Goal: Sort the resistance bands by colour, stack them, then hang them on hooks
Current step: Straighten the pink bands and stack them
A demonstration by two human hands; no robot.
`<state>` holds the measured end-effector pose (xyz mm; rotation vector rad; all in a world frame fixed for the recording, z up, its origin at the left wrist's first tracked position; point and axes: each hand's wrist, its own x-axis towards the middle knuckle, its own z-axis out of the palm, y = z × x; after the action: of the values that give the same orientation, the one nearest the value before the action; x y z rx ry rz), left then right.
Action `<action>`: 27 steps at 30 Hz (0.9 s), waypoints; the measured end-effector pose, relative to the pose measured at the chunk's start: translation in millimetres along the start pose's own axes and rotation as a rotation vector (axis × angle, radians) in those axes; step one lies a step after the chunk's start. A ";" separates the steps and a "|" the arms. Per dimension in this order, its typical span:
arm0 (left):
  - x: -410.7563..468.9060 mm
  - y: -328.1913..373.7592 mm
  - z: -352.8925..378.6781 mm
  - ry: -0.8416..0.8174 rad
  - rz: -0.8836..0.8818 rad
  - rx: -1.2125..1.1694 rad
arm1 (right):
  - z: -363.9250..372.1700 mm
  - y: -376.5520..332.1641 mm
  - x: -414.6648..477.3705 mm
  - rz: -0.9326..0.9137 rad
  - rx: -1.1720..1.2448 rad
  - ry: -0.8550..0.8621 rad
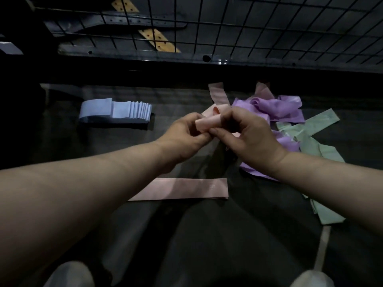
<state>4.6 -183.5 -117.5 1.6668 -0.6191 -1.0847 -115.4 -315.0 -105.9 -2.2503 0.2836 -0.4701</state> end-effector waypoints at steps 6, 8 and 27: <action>-1.0 -2.2 0.6 -0.017 -0.049 0.021 | 3.4 13.2 0.4 0.074 -0.098 0.080; -1.0 -0.1 2.0 -0.038 -0.063 0.011 | -1.4 14.9 4.4 0.056 -0.137 0.126; 1.5 11.0 -12.1 -0.086 -0.045 -0.094 | -18.5 -23.2 43.5 0.215 0.237 0.101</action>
<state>17.0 -182.9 -106.8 1.5656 -0.5796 -1.2051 -82.6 -327.4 -66.6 -1.9435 0.4896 -0.4767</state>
